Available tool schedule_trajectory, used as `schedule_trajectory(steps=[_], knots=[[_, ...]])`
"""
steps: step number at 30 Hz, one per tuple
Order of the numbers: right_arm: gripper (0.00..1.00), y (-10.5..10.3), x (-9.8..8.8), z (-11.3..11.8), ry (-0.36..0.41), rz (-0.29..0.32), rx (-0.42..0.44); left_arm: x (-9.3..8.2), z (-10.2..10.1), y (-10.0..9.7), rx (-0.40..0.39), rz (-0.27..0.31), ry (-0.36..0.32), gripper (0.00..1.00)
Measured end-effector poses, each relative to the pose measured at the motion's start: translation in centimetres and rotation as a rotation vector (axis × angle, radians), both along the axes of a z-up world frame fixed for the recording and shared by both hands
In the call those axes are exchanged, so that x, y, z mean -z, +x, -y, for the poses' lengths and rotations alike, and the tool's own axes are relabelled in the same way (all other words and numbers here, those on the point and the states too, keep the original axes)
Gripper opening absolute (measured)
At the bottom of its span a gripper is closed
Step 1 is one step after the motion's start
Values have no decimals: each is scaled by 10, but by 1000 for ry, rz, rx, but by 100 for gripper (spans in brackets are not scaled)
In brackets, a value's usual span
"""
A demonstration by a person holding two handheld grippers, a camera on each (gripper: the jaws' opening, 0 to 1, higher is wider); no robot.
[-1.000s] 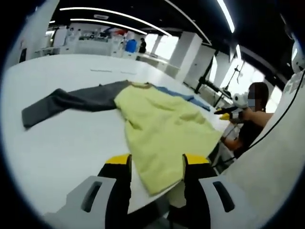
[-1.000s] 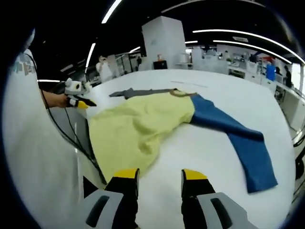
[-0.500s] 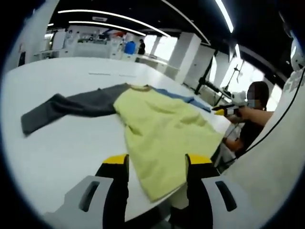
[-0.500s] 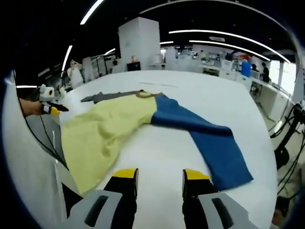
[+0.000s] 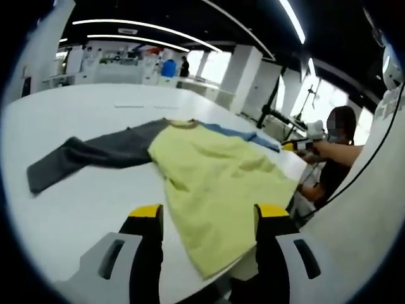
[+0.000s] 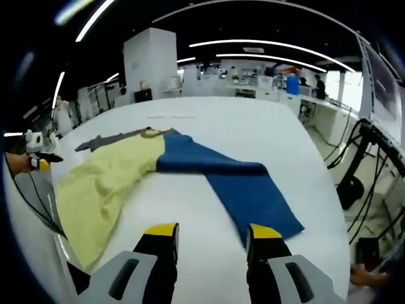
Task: Fold the garment on the visible template until the final outline fits inside the template.
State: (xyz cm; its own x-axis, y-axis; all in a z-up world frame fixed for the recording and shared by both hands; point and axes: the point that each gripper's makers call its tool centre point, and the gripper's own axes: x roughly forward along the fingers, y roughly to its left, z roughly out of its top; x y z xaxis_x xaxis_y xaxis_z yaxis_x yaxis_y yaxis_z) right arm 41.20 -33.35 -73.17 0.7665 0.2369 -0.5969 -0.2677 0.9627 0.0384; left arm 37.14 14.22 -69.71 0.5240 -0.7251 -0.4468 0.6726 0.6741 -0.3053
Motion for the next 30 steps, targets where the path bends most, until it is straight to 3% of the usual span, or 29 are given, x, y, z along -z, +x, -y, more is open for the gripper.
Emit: schedule_trajectory(steps=[18,30], knots=[[38,11,16,26,-29,-24,103,0,3,-2,29,31,23,61],[30,18,25,31,-88,-47,108,2,4,-4,48,31,36,62]])
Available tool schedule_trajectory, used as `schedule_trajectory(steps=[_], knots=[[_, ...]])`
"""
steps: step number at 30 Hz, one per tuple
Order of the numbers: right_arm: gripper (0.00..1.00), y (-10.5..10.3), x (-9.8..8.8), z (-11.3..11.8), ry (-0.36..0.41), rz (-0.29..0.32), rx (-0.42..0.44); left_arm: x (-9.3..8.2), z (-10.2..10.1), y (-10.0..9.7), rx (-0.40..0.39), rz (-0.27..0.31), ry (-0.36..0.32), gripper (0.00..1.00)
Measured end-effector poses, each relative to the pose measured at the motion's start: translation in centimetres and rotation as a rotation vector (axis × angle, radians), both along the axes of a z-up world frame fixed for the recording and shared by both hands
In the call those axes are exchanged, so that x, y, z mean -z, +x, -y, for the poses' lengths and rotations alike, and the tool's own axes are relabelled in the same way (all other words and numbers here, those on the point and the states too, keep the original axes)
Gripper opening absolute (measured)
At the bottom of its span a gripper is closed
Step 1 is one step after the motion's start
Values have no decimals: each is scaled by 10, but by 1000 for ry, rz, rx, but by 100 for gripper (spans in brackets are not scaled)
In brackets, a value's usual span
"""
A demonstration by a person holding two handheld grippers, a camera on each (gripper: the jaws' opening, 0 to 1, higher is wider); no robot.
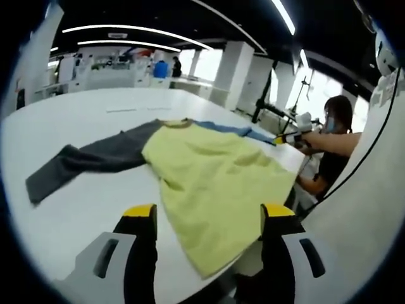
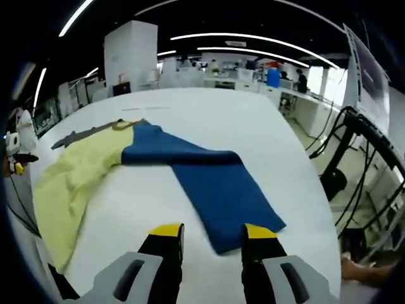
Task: Fold the garment on the visible template until the final outline fits inside the template.
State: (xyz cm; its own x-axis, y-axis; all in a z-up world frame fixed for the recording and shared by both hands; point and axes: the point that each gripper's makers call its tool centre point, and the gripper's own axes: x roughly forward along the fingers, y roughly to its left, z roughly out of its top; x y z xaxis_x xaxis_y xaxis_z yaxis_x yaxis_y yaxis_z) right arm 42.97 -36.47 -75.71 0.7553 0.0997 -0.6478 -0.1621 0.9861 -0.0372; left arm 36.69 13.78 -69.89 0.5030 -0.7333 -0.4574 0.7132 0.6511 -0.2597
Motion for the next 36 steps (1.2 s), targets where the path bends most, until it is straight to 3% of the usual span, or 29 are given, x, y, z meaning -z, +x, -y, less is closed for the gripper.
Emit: schedule_trajectory(steps=[11,21,36], knots=[[18,3,13,8,-55,-41,-11,2,-4,0,-5,-10,5,61],[3,4,12,16,-73,-32,-22,1,-9,0,-20,-15,6,60],[0,11,12,44,-98,-69,-10,-3,-9,-4,-19,-8,22,60]])
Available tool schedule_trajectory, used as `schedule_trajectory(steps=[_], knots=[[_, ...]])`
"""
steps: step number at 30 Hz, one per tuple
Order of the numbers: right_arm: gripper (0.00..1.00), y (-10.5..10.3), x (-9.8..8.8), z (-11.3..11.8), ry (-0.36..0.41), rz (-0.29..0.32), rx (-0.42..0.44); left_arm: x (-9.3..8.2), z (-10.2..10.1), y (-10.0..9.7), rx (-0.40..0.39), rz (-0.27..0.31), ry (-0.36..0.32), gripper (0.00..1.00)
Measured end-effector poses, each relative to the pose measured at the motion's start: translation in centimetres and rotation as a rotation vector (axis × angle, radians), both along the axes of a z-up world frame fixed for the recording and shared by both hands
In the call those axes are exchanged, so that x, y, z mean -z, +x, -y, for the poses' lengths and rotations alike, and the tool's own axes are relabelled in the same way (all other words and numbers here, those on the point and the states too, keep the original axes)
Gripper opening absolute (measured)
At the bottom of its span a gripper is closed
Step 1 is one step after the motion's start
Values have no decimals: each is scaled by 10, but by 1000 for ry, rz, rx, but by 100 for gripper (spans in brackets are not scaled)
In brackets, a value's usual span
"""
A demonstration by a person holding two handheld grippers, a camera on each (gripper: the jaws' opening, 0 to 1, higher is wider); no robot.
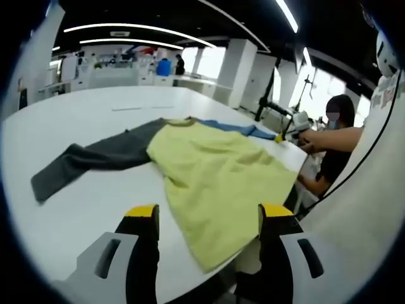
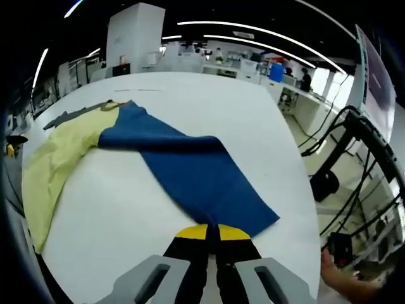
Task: Fold the garment on the visible template until the final outline fits inside the template.
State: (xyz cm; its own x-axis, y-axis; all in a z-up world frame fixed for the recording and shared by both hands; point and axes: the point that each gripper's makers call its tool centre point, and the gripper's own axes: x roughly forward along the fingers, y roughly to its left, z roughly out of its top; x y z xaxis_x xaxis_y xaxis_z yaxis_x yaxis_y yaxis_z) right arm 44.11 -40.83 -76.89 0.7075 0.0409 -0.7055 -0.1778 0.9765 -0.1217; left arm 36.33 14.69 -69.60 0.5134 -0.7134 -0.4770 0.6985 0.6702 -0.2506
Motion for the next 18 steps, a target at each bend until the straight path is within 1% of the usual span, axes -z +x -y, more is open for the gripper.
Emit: schedule_trajectory(steps=[9,15,16,18], knots=[[0,5,1,21,-21,-15,7,0,5,-4,1,-5,9,59],[0,13,1,36,-37,-31,1,0,7,-4,-3,-7,14,59],[0,16,0,39,-48,-23,-3,0,7,-3,-5,-8,16,59],[0,14,-1,39,-52,-30,-2,1,7,-3,-9,-10,18,59]])
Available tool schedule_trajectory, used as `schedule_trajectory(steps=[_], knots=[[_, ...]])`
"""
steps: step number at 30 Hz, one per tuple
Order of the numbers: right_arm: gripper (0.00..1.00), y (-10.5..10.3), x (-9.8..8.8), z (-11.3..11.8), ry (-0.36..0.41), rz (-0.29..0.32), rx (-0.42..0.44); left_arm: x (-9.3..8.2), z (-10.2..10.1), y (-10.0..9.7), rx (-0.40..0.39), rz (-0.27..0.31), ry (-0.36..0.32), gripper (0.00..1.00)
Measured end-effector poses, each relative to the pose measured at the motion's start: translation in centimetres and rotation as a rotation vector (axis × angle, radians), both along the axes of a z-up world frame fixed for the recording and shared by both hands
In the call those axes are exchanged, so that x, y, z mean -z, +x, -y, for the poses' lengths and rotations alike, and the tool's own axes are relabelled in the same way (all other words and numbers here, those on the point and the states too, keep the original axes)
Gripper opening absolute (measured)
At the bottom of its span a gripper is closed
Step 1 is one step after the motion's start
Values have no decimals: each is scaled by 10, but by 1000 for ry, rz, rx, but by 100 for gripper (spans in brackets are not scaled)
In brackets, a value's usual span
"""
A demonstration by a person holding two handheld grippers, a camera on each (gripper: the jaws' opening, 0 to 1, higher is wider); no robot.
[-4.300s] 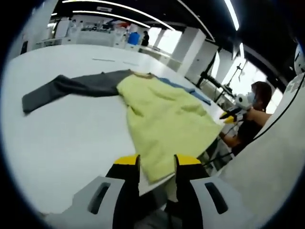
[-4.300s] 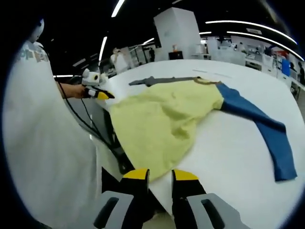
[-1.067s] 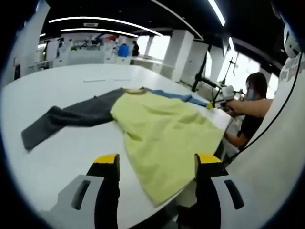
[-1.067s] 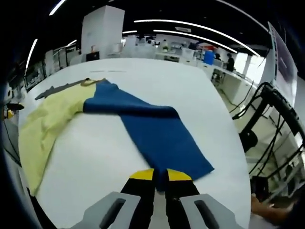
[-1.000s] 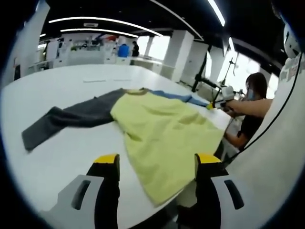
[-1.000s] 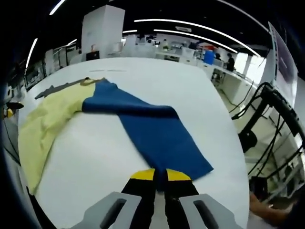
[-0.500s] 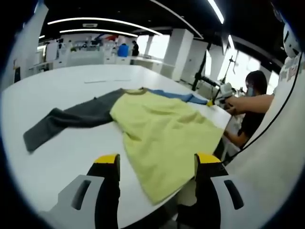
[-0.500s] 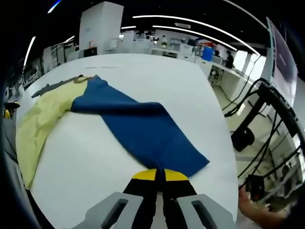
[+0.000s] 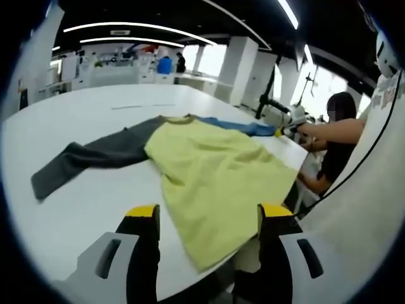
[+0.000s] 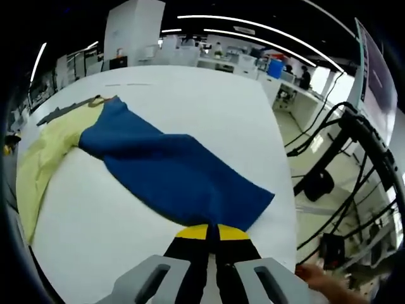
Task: Fold the garment on the visible template until the final outline fits inside the template.
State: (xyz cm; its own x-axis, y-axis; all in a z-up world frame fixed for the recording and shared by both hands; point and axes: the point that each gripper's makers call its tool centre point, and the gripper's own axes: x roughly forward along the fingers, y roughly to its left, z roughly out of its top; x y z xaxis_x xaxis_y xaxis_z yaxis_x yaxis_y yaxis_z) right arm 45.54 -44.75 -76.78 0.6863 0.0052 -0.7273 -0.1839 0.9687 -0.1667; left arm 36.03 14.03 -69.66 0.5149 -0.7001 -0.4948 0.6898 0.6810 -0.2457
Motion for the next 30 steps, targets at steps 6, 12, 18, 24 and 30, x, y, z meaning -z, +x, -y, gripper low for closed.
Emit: schedule_trajectory(steps=[6,12,18,24,30], knots=[[0,1,-3,0,-20,-18,-14,1,1,3,-7,-8,6,59],[0,2,-4,2,-17,-26,-17,2,5,9,-10,-9,7,58],[0,8,-4,8,-30,-45,-31,4,10,12,0,-15,9,58],[0,13,-3,12,-22,-61,-31,3,14,15,9,-16,9,58],[11,10,-3,9,25,-49,-34,3,14,14,6,-13,8,58]])
